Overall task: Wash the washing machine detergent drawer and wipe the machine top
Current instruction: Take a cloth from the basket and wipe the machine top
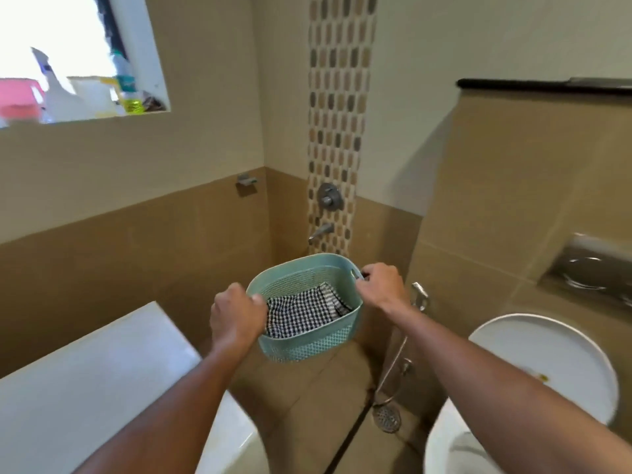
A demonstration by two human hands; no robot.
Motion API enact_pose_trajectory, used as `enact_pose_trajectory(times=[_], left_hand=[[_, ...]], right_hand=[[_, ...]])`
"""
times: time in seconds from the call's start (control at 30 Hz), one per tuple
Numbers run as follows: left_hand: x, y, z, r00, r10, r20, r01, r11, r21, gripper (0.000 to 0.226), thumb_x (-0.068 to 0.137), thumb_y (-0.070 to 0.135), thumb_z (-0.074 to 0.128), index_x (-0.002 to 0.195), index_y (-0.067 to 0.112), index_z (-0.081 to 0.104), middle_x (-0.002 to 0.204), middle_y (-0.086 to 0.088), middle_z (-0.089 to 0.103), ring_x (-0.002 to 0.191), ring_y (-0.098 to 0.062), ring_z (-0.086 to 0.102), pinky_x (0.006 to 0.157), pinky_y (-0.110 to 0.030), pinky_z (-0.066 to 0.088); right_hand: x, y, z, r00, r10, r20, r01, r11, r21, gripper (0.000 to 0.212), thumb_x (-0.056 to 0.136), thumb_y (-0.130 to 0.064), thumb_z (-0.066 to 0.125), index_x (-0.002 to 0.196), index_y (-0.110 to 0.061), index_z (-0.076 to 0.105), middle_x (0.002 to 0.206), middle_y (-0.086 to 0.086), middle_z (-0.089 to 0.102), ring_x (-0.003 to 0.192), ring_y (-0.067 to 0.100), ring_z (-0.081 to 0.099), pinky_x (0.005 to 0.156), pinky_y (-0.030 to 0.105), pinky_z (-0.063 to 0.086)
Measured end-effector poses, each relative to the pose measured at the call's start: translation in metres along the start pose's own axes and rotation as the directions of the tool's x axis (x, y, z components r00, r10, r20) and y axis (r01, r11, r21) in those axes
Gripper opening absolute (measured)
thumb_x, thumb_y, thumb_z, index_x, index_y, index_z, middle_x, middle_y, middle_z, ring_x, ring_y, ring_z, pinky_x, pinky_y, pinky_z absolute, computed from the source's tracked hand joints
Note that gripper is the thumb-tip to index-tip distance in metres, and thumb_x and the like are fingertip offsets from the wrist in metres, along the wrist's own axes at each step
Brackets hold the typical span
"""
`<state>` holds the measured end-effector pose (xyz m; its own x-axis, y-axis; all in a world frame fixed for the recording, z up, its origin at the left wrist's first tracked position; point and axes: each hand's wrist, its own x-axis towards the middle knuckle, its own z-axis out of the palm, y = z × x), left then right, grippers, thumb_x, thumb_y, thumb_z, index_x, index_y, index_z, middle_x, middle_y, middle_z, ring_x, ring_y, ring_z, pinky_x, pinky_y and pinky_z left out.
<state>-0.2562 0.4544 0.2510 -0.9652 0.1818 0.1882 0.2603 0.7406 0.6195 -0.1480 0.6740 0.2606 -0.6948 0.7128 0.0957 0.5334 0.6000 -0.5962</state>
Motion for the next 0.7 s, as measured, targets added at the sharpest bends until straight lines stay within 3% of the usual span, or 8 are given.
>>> enact_pose_trajectory(times=[0.1,0.2,0.33,0.47,0.6,0.7], left_hand=[[0.003,0.080,0.018,0.998,0.059,0.038,-0.055,0.995,-0.080,0.022,0.084,0.021,0.056,0.085,0.002,0.067,0.080,-0.014,0.066,0.069,-0.029,0.059,0.058,-0.031,0.044],[0.005,0.163,0.031,0.991,0.110,0.070,-0.093,0.974,-0.208,0.016,0.082,0.018,0.060,0.079,0.005,0.067,0.074,-0.009,0.063,0.059,-0.018,0.054,0.053,-0.027,0.042],[0.017,0.266,0.034,0.978,0.183,0.103,-0.138,0.931,-0.339,0.017,0.082,0.019,0.063,0.073,0.006,0.060,0.066,-0.003,0.054,0.051,-0.014,0.045,0.045,-0.023,0.035],[0.038,0.359,0.031,0.940,0.317,0.126,-0.211,0.830,-0.517,0.015,0.078,0.016,0.063,0.072,0.003,0.060,0.067,-0.010,0.058,0.051,-0.018,0.049,0.039,-0.020,0.037],[0.063,0.446,0.025,0.884,0.434,0.176,-0.199,0.688,-0.698,0.009,0.073,0.009,0.058,0.069,0.003,0.054,0.061,-0.011,0.052,0.043,-0.020,0.043,0.037,-0.018,0.032],[0.081,0.503,0.016,0.833,0.514,0.205,-0.179,0.600,-0.779,0.006,0.074,0.005,0.056,0.071,0.003,0.051,0.061,-0.009,0.045,0.040,-0.018,0.038,0.040,-0.018,0.030]], right_hand=[[0.016,0.035,-0.072,0.992,0.056,-0.114,-0.054,0.998,0.020,0.019,0.075,-0.008,0.056,0.074,-0.010,0.075,0.062,0.010,0.064,0.058,0.021,0.056,0.053,0.027,0.044],[0.026,0.065,-0.148,0.969,0.131,-0.210,-0.120,0.991,0.064,0.016,0.078,-0.005,0.060,0.072,-0.004,0.074,0.050,0.003,0.053,0.050,0.017,0.043,0.044,0.022,0.031],[0.037,0.091,-0.239,0.929,0.203,-0.309,-0.180,0.978,0.104,0.014,0.082,-0.011,0.065,0.073,-0.005,0.074,0.057,0.002,0.056,0.047,0.013,0.042,0.043,0.019,0.032],[0.044,0.100,-0.319,0.885,0.250,-0.393,-0.200,0.966,0.165,0.016,0.071,-0.014,0.068,0.056,-0.008,0.064,0.051,0.003,0.054,0.050,0.018,0.046,0.050,0.028,0.037],[0.055,0.094,-0.398,0.841,0.255,-0.477,-0.154,0.958,0.241,0.015,0.075,-0.012,0.067,0.063,-0.003,0.066,0.052,0.007,0.059,0.041,0.016,0.044,0.042,0.022,0.034],[0.070,0.080,-0.451,0.791,0.224,-0.569,-0.147,0.973,0.178,0.020,0.077,-0.015,0.066,0.059,-0.007,0.063,0.040,0.002,0.055,0.030,0.013,0.042,0.040,0.019,0.032]])
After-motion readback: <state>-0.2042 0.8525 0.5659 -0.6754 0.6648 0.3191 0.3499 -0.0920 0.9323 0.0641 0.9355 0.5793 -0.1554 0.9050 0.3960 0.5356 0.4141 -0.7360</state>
